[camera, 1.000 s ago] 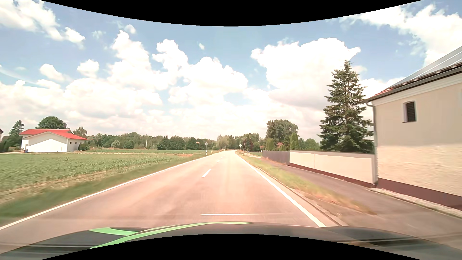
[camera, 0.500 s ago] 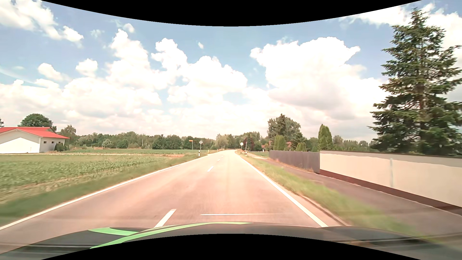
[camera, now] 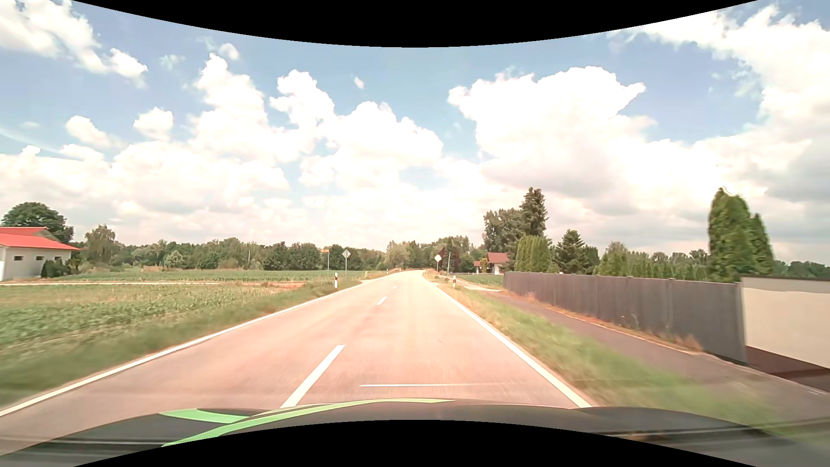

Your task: Follow the waypoints while adhering to traffic rules and regulations

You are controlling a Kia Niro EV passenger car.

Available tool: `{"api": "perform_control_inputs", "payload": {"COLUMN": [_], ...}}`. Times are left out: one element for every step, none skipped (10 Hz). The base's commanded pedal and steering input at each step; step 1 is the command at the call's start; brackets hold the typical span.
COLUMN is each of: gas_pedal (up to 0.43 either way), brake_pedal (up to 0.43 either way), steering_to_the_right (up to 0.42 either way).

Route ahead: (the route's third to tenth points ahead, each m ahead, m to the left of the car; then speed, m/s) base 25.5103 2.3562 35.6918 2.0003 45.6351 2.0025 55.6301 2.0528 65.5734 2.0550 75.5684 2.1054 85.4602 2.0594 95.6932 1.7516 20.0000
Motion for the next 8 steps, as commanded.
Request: {"api": "perform_control_inputs", "payload": {"gas_pedal": [0.11, 0.11, 0.11, 0.11, 0.11, 0.11, 0.11, 0.11], "brake_pedal": [0.0, 0.0, 0.0, 0.0, 0.0, 0.0, 0.0, 0.0], "steering_to_the_right": [0.0, 0.0, 0.0, 0.0, 0.0, 0.0, -0.001, -0.001]}}
